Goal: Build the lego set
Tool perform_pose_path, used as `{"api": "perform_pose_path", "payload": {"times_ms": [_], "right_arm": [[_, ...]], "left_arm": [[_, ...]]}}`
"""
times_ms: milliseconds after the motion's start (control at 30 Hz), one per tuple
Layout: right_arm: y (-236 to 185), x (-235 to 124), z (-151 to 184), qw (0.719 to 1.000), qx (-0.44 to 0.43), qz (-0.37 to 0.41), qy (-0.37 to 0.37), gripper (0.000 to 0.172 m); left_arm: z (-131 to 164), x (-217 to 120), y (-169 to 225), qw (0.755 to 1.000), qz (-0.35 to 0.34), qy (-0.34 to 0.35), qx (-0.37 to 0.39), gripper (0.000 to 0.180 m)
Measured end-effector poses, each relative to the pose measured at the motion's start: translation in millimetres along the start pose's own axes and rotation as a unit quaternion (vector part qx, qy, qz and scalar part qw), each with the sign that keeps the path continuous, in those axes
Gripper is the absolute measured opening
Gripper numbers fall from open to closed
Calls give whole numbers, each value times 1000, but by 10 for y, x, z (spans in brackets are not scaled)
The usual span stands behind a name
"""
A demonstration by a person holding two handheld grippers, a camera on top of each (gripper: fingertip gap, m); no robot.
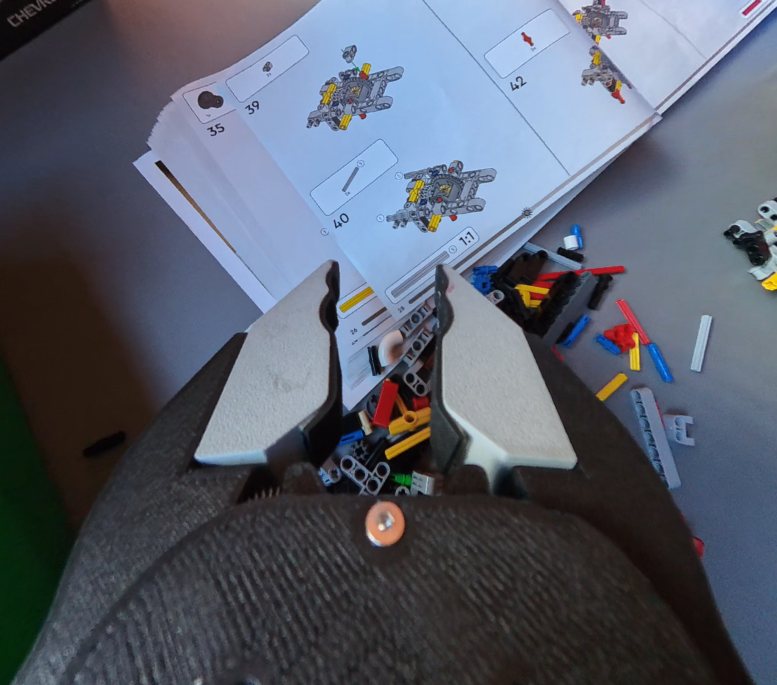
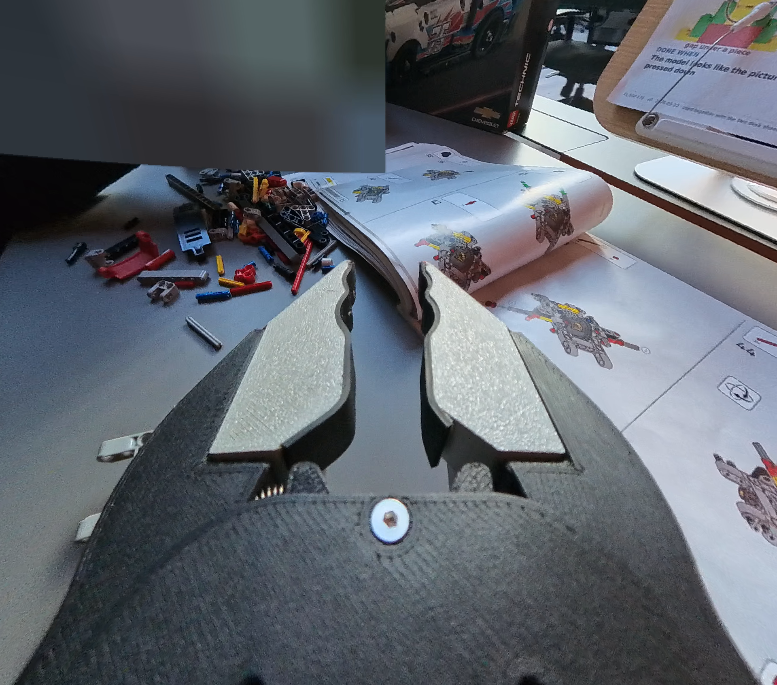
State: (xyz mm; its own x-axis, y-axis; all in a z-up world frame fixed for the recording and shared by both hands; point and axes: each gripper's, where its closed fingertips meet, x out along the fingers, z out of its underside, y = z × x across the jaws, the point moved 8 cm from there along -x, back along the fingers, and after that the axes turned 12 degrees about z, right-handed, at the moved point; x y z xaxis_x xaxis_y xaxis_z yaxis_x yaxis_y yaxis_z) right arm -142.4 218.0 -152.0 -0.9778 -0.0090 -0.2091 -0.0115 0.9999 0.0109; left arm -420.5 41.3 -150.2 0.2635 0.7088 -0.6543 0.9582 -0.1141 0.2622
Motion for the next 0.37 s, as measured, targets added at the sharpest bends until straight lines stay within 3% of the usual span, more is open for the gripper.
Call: {"api": "perform_pose_path", "payload": {"times_ms": [367], "right_arm": [[26,31,-18,1000,6,-10,9,26]], "left_arm": [[42,106,16,1000,9,-22,-3,44]]}}
